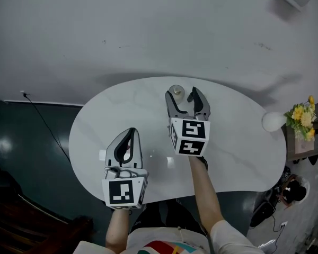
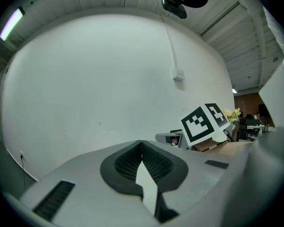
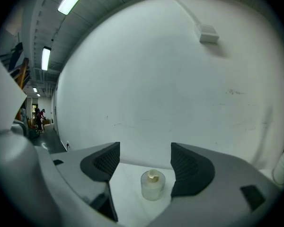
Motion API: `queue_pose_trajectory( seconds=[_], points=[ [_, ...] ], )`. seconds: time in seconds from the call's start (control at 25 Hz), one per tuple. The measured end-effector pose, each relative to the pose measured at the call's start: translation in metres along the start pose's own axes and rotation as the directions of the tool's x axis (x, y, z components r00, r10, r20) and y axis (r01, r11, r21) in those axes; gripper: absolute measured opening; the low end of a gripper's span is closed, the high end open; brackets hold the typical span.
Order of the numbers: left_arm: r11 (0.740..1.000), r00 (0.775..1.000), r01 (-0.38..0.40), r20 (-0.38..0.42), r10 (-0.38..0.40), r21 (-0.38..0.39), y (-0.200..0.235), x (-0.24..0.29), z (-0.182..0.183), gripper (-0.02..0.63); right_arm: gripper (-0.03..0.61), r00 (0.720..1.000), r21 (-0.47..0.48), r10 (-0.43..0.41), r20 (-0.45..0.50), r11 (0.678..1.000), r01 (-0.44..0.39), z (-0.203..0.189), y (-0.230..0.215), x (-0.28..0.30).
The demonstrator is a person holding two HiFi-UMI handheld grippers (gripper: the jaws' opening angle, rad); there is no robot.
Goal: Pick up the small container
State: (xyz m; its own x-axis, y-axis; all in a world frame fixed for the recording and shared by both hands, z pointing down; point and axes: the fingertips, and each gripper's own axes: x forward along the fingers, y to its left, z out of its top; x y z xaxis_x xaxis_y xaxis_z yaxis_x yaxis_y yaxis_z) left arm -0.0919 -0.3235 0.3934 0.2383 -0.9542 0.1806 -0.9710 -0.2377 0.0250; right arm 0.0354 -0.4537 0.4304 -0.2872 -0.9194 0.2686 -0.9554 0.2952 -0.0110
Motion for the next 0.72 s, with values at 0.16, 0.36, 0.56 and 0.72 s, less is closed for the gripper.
queue_pose_trajectory(
  seconds=[0.16,0.36,0.56,0.72],
  points=[
    [1.000,1.000,0.002,-0.010,-0.002,-0.001,0.006,0.009,-0.009,0.017,0.331,0.999,0.020,-0.004,-0.043,1.000,0.005,-0.020,-0.006,0.024],
    [1.000,0.998,0.007,-0.069,-0.007,0.008,0.008,0.016,-0.030,0.017,0.341,0.996,0.048,-0.021,-0.089,0.999,0.025,-0.045,-0.010,0.049],
    [1.000,0.998,0.019,-0.057,-0.020,-0.011,0.005,0.023,-0.037,0.017,0.341,0.991,0.051,-0.040,-0.126,0.998,0.047,-0.065,-0.015,0.066],
    [1.000,0.998,0.006,-0.063,-0.007,-0.026,0.009,0.026,-0.043,0.017,0.341,0.986,0.056,-0.047,-0.158,0.997,0.056,-0.080,-0.016,0.075]
  ],
)
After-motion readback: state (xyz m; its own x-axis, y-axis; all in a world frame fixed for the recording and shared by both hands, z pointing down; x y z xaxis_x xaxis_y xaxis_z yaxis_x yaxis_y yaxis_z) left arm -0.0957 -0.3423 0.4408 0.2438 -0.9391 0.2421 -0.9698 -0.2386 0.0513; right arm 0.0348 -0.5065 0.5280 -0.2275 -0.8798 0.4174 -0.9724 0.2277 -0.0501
